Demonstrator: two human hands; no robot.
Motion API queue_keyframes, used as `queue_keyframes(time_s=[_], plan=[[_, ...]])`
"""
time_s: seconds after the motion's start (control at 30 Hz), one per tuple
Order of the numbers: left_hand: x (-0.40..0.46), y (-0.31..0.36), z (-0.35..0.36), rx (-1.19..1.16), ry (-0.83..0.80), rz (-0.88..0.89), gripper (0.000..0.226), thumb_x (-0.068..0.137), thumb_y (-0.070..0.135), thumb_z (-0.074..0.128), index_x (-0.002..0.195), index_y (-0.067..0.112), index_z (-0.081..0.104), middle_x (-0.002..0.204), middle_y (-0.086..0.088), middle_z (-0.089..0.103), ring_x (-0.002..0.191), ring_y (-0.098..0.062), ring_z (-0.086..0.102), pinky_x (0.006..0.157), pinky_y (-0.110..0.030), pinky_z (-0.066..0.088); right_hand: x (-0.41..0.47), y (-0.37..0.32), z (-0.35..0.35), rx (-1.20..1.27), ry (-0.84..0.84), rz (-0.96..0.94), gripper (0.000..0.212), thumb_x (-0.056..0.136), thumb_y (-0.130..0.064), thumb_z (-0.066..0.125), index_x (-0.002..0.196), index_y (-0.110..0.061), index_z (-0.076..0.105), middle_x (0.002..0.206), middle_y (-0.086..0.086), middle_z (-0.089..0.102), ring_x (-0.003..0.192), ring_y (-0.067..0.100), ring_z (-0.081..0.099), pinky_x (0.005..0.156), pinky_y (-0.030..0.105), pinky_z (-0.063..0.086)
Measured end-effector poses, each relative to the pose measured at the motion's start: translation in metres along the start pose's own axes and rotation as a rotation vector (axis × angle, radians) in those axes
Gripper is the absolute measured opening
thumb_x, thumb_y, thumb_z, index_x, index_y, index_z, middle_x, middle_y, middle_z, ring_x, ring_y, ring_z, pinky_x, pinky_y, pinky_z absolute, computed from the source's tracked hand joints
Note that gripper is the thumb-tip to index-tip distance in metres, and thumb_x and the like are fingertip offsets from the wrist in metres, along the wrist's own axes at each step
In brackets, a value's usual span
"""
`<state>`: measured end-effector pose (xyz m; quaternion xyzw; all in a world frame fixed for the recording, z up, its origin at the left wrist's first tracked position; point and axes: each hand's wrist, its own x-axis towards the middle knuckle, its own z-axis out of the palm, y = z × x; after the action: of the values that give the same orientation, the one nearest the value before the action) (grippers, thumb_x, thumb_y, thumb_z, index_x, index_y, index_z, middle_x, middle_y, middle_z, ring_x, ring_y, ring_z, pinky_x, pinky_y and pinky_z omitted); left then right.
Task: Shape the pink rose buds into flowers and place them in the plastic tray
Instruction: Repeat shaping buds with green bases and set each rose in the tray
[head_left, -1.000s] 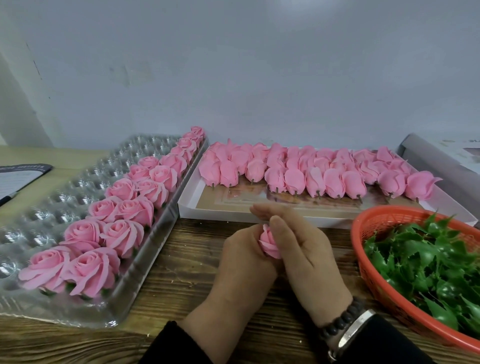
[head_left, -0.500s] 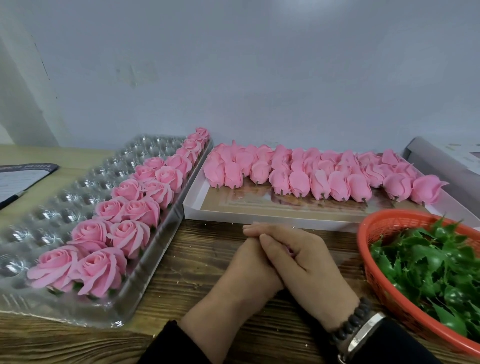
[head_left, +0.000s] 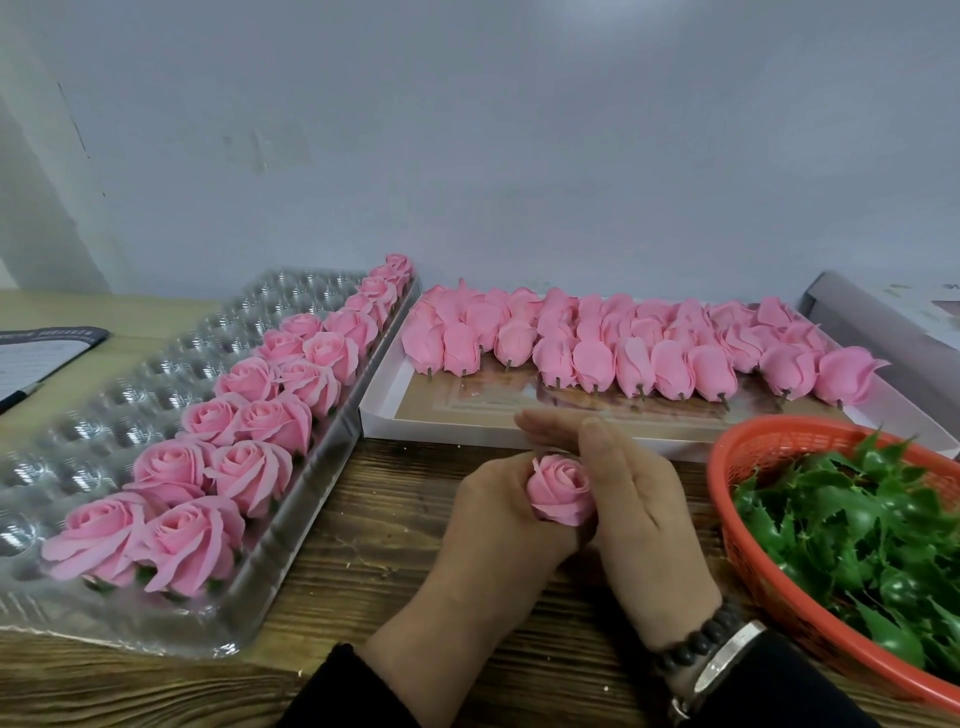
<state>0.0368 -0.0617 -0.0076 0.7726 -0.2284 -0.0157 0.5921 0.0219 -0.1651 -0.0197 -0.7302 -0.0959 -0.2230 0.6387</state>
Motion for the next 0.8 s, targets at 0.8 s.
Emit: queue_keyframes(time_s=[0.8], plan=[[-0.001, -0.005, -0.002, 0.196, -0.186, -0.038, 0.016, 0.086, 0.003, 0.054, 0.087, 0.019, 0.057, 0.083, 0.011, 0.059, 0.083, 0.001, 0.058, 0.068, -0.011, 0.047, 0.0, -0.007, -0.001, -0.396, -0.297, -0.019, 0.039, 0.08, -0.053, 0.038, 0.11, -0.043, 0.06, 0.105, -0.02, 0.066, 0.107, -0.001, 0.056, 0.094, 0.032, 0.046]])
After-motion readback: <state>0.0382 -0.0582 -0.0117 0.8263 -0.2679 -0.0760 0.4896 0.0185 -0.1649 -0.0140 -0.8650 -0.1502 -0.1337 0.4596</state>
